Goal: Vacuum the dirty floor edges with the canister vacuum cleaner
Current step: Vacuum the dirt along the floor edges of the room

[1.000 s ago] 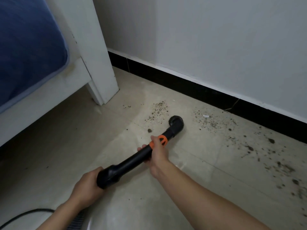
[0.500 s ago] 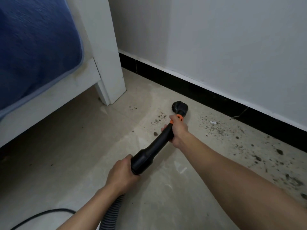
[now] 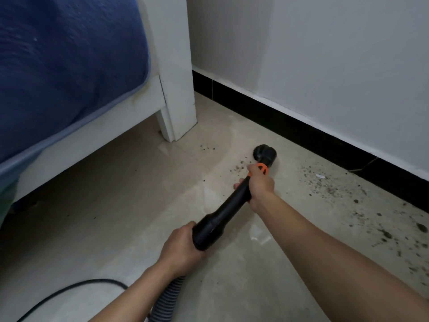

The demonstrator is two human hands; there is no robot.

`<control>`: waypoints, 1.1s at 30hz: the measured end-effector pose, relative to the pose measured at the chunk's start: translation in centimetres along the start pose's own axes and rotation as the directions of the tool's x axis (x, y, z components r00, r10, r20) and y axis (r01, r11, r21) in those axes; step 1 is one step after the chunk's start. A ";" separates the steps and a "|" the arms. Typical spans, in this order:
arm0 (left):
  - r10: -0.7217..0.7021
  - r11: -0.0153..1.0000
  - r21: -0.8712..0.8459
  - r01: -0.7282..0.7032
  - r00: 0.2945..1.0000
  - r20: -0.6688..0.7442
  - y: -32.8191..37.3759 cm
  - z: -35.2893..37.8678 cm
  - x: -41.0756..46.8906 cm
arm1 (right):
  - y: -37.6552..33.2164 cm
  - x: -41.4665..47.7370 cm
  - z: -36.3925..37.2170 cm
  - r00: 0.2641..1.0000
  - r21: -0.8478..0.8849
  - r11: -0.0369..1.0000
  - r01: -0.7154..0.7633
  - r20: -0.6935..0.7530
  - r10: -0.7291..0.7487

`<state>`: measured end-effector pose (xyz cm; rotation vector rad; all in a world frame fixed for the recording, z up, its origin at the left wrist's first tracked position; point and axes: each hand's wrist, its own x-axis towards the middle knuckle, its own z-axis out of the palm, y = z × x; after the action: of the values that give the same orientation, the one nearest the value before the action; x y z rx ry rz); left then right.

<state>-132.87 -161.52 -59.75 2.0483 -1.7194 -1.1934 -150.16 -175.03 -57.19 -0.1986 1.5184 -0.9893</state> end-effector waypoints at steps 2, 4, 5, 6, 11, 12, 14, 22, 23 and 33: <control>-0.005 1.000 -0.020 0.004 1.000 -0.022 0.2 0.2 -0.1 | -0.3 0.1 0.2 1.000 -0.016 1.000 -0.002 0.014 0.002; -0.038 0.998 -0.044 0.035 0.996 -0.080 -0.1 0.2 -0.6 | -0.4 -0.2 2.0 0.995 -0.074 0.997 -0.009 0.098 0.017; -0.067 0.996 -0.057 0.061 0.991 -0.114 -0.6 0.1 -1.0 | -0.2 -0.5 3.2 0.989 -0.106 0.994 -0.010 0.146 0.026; -0.097 0.993 -0.076 0.086 0.983 -0.153 -1.1 -0.1 -1.5 | 0.1 -0.7 4.7 0.981 -0.130 0.991 -0.007 0.193 0.032; -0.186 0.979 -0.139 0.151 0.938 -0.294 -4.4 -1.2 -3.0 | 2.4 -2.0 10.1 0.944 -0.219 0.976 0.001 0.323 0.071; -0.190 0.978 -0.137 0.156 0.937 -0.292 -4.7 -1.3 -3.1 | 2.8 -2.0 10.3 0.943 -0.222 0.975 -0.006 0.323 0.079; -0.176 0.982 -0.114 0.151 0.949 -0.262 -4.7 -1.4 -2.9 | 3.0 -1.8 9.8 0.956 -0.194 0.981 -0.005 0.286 0.061; -0.012 0.999 0.028 0.016 0.992 -0.128 -0.2 -1.9 5.3 | -0.7 1.7 5.2 0.998 0.060 0.997 0.038 0.056 -0.041; -0.002 1.000 0.029 0.006 0.992 -0.126 0.4 -2.1 6.2 | -1.2 2.2 5.3 0.997 0.072 0.997 0.039 0.069 -0.044; -0.092 0.993 -0.095 0.064 0.943 -0.321 -3.9 -4.6 5.1 | 0.2 1.5 13.7 0.937 -0.091 0.996 -0.011 0.346 0.042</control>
<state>-126.89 -166.42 -61.41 2.1374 -1.4239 -0.8687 -138.40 -182.14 -56.83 -0.3946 1.2354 -0.8162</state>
